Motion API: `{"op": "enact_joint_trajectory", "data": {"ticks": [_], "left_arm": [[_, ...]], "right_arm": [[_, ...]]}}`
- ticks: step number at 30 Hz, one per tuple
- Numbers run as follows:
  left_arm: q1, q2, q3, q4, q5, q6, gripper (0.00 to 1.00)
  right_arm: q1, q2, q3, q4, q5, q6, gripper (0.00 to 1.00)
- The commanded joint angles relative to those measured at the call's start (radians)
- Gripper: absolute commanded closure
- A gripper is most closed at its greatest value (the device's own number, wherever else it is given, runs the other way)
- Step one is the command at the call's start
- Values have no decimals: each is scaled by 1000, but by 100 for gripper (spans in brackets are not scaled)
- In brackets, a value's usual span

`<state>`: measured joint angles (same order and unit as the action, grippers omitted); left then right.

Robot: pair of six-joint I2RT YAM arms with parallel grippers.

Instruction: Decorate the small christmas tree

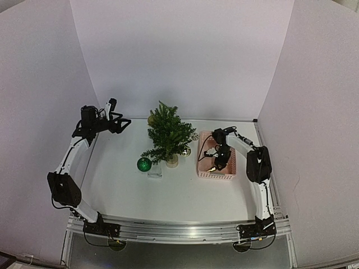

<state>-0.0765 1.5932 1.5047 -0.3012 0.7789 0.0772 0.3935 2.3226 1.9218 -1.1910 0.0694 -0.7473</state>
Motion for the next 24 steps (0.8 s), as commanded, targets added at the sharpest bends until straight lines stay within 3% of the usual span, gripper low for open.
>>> {"op": "enact_joint_trajectory", "data": {"ticks": [1,8,19,24], "left_arm": [[9,4,41,34,17,-5,12],[13,2,45,43,26,-12,12],[13,-75,6,137,126,-25,13],[-5,-127,35,59,145,87,14]], "right_arm": [[3,-39,35,-2,-44,31,64],[6,-122,82,-1,-20,67,65],[38,-370,79,-28,165,0,66],[77,-458,165,-75,254,65,66]]}}
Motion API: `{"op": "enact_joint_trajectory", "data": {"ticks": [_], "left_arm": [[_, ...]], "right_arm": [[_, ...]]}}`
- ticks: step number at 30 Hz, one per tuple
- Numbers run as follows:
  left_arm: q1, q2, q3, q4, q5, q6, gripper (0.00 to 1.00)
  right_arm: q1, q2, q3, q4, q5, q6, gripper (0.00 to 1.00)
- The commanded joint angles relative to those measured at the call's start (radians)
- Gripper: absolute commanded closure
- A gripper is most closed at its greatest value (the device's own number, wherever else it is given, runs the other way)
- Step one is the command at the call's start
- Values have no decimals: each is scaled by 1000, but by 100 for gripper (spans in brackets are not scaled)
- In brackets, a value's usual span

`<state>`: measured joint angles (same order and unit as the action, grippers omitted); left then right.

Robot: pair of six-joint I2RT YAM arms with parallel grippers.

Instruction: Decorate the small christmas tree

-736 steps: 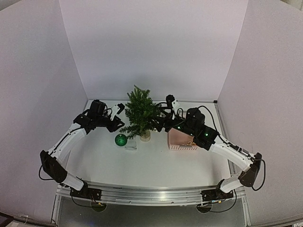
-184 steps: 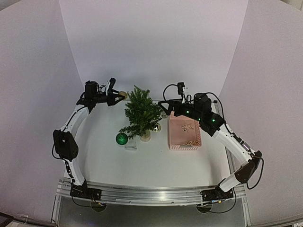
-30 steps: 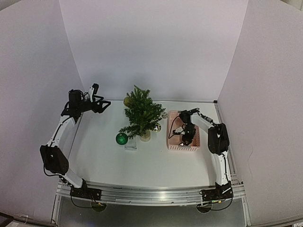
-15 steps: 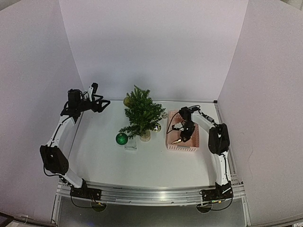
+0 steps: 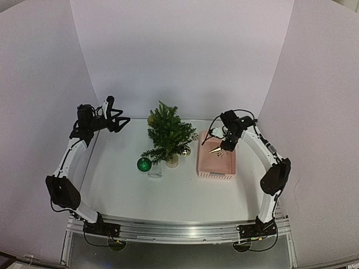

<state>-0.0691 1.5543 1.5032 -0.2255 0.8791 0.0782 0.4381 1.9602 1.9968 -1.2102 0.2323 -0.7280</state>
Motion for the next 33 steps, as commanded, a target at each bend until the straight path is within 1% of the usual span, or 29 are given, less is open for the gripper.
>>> {"op": "enact_joint_trajectory", "data": {"ticks": [1,6,9,10,12,15,17,19,22,25,26,28,31,33], "left_arm": [[-25,-95,56,-72,36,142,14],[-130,-150,112,-324,-64,471,15],[-219,-198,98,-403,-119,669,14],[-248,-216,85,-406,-144,720,14],[-286,-241,58,-358,-193,751,14],[-327,-261,36,-321,-239,846,14],[-351,-273,19,-297,-252,914,14],[-372,-290,-2,-274,-254,995,14],[-389,-320,-45,-219,-251,1082,14],[-398,-350,-104,-126,-217,1135,14],[-398,-359,-119,-94,-199,1138,14],[-399,-364,-123,-85,-152,1120,16],[-399,-352,-86,-206,-94,1054,18],[-399,-341,-56,-280,-74,973,18]], "right_arm": [[44,-107,119,-69,107,67,66],[140,-166,206,-84,195,143,65],[209,-180,275,-85,223,191,65],[227,-182,290,-84,231,203,65],[289,-174,331,-82,268,213,65],[427,-120,441,-64,341,211,65],[491,-77,520,-45,350,216,65],[554,-27,588,-2,347,226,65],[636,11,579,123,381,205,65],[698,42,539,275,455,162,65],[711,53,529,330,471,143,65],[736,70,501,455,490,95,65],[759,106,479,614,490,28,65],[763,132,489,642,496,-11,65]]}}
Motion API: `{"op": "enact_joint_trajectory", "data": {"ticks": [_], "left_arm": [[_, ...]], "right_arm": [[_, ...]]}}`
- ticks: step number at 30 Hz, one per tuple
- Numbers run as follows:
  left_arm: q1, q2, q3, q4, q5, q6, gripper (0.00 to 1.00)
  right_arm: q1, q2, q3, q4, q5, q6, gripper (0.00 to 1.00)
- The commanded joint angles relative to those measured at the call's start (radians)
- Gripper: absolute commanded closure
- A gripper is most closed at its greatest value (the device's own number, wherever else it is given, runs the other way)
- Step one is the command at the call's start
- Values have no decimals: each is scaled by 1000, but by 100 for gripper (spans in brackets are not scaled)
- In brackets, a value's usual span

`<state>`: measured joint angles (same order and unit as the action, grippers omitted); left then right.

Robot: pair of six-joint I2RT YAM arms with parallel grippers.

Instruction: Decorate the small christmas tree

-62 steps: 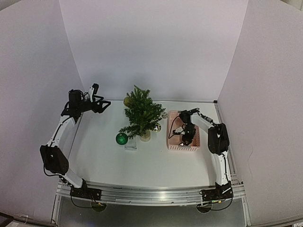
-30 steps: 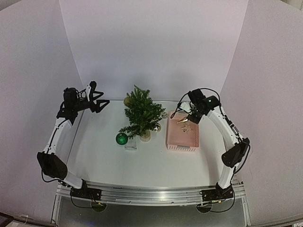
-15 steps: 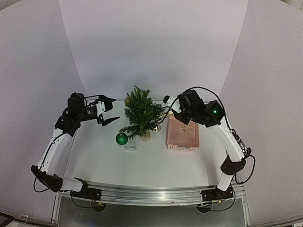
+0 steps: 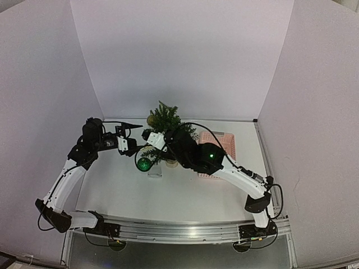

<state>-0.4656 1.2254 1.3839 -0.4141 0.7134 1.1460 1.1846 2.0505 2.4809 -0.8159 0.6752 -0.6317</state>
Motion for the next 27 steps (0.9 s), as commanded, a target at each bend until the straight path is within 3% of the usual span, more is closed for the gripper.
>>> {"op": "enact_joint_trajectory", "data": {"ticks": [1,11,16,19,23,27], "left_arm": [[-2,-9,76,-123,98,-127,18],[13,44,173,-305,156,-325,15],[60,88,217,-307,239,-560,10],[81,121,247,-315,276,-709,11],[81,140,262,-354,296,-735,20],[80,157,273,-414,276,-698,23]], "right_arm": [[17,52,9,255,57,-122,64],[17,72,-22,354,76,-268,65],[15,47,-121,469,122,-389,66],[15,-10,-249,556,70,-444,66],[15,-54,-309,622,17,-444,67],[15,-49,-313,642,-8,-459,67]]}}
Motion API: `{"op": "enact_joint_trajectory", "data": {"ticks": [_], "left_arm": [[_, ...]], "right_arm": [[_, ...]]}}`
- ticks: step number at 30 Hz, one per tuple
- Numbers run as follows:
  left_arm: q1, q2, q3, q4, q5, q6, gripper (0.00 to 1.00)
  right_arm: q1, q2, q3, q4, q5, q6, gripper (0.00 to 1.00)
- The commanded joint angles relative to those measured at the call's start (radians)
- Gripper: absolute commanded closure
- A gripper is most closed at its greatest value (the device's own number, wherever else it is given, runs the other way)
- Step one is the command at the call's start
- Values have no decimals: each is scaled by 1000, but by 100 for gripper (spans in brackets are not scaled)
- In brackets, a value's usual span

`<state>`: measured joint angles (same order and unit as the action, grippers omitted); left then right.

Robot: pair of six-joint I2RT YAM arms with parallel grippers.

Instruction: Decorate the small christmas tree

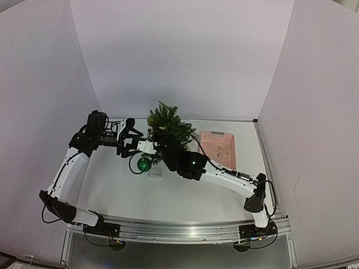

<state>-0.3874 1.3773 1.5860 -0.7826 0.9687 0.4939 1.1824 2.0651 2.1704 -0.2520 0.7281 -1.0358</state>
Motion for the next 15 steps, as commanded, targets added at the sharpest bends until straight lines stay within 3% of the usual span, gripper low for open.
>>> {"op": "enact_joint_trajectory", "data": {"ticks": [1,11,15], "left_arm": [[2,10,75,-58,22,-45,23],[2,45,105,-149,37,10,39],[2,72,133,-221,60,54,50]], "right_arm": [[17,-62,-8,80,-75,-61,67],[17,-24,35,99,-138,-77,67],[17,-22,35,108,-145,-78,68]]}}
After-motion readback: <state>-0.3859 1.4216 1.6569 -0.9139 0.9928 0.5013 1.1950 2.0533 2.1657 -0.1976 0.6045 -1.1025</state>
